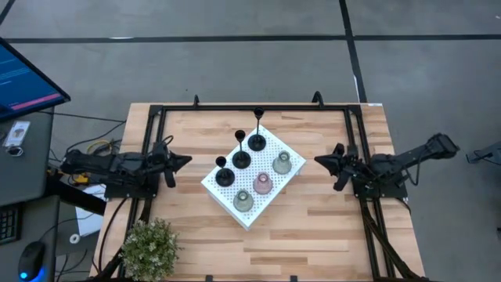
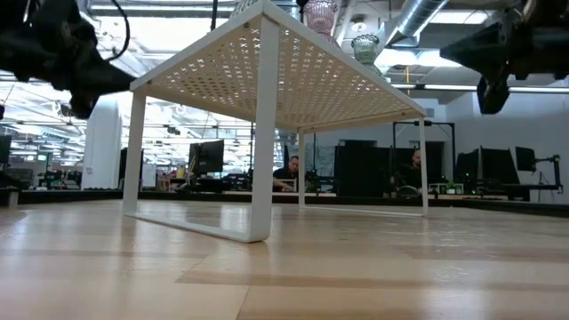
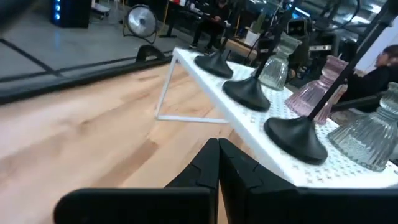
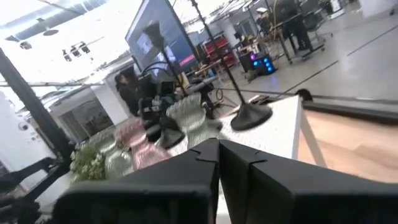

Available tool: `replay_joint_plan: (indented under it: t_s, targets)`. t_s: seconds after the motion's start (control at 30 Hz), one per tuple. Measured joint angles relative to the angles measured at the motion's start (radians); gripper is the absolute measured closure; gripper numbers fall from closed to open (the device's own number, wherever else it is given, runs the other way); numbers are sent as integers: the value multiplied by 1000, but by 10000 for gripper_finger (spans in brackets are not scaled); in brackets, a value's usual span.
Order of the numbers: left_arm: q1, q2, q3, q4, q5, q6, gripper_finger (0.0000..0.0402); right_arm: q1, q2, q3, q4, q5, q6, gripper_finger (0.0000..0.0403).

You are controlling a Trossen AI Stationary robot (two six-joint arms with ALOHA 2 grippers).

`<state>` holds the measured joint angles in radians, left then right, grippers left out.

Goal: Pick & Place candle stick holders
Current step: Return to Home Position

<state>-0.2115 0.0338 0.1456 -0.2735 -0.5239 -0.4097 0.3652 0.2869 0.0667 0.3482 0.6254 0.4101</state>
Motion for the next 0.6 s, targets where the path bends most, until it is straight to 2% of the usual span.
replay_joint_plan:
  t_s: [0.1,0.27,0.6]
  targets:
    - [0,-20,-47,0,1,-39,399,19,0,-34,2,0,22,401]
    - [-1,-14,-49,12,1,-36,397,40,1,-59,-46,0,84,402]
    - [-1,-11,-50,12,8,-63,388,24,0,-59,-101,3,88,401]
